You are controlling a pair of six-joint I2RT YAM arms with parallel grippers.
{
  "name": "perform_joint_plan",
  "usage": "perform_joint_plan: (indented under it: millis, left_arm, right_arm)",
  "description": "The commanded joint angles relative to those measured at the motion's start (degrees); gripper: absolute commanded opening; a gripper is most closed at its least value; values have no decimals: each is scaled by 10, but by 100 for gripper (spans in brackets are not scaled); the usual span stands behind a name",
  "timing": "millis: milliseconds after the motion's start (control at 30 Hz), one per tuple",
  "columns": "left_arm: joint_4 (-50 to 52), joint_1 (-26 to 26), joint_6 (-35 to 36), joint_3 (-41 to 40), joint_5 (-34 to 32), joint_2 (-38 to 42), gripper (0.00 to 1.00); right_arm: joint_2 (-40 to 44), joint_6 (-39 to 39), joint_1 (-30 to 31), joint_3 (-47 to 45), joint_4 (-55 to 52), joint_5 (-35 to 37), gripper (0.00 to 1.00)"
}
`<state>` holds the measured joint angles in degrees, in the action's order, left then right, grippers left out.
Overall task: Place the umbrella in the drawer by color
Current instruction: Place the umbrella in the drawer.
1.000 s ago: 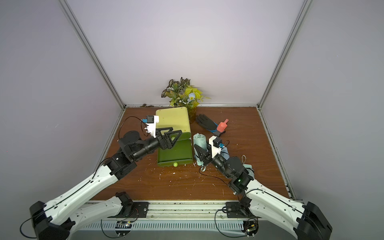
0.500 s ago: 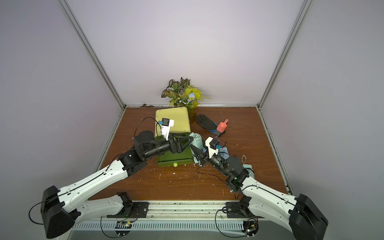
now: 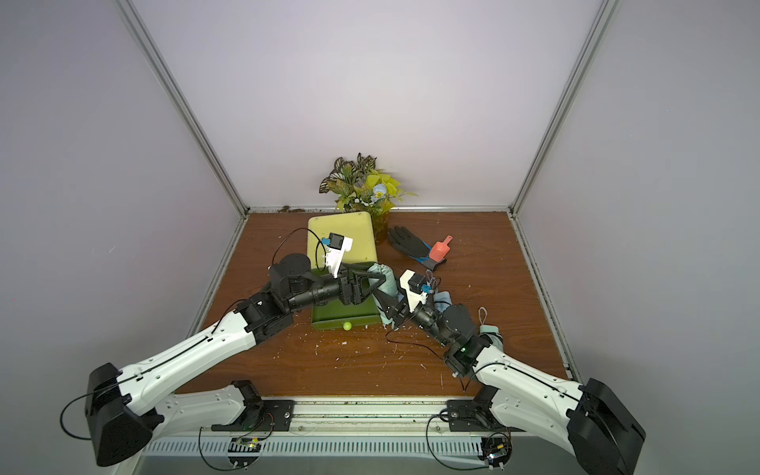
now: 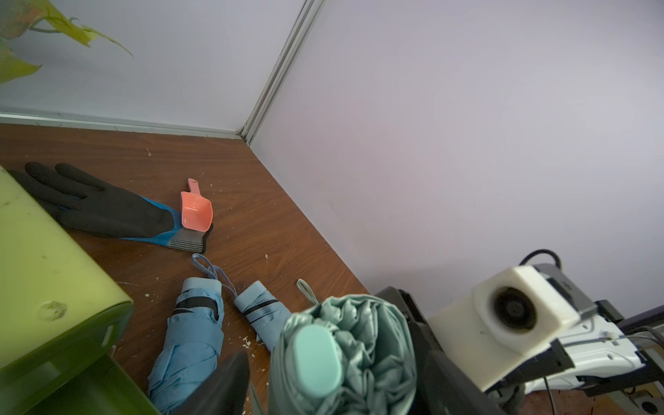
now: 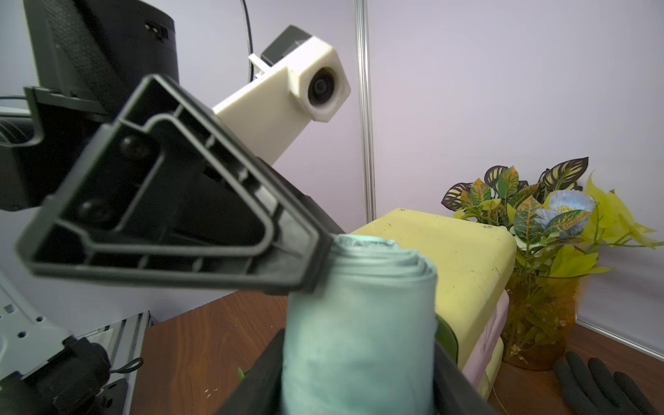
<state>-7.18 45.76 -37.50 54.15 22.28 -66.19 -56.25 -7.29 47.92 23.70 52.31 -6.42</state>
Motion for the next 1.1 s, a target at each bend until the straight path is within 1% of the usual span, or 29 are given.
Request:
perform_joint_plan:
  millis: [0,67,267,333,467,500,567,667,700,733,800,867,933,1000,1067]
  left_arm:
    - [30,6,26,19,4,-5,77]
    - [30,6,29,19,-9,-1,66]
    - [30,6,37,18,-36,15,40]
    - [30,6,39,18,-41,19,29]
    - [43,6,47,23,-59,25,3]
    - [49,6,51,25,-65,28,0]
    - [67,6,63,35,-93,36,0]
    - [91,6,87,50,-138,55,0]
    - [100,6,95,55,-153,60,0]
    - [110,6,108,63,-168,66,0]
    - [142,6,142,83,-201,68,0]
    - [197,6,192,117,-233,57,0]
    - [244,6,228,148,-264,41,0]
    - [273,6,255,168,-272,30,0]
    - [284,6,276,177,-268,26,0]
  right_arm:
    - [2,-1,4,39,40,-15,54]
    - [0,-3,4,40,37,-22,54]
    - [-2,8,4,48,-5,-52,57]
    - [-3,10,5,50,-20,-55,59]
    - [6,11,5,41,-24,-52,64]
    - [10,13,5,40,-28,-51,66]
    - [21,21,5,38,-50,-48,72]
    - [44,34,5,27,-81,-37,84]
    - [52,35,5,20,-85,-32,90]
    - [63,37,5,9,-85,-21,99]
    - [85,36,5,-14,-80,13,99]
    - [107,38,5,-37,-82,60,99]
    - [132,40,5,-60,-79,103,99]
    - [158,45,4,-83,-67,138,99]
    - [179,48,5,-106,-52,157,99]
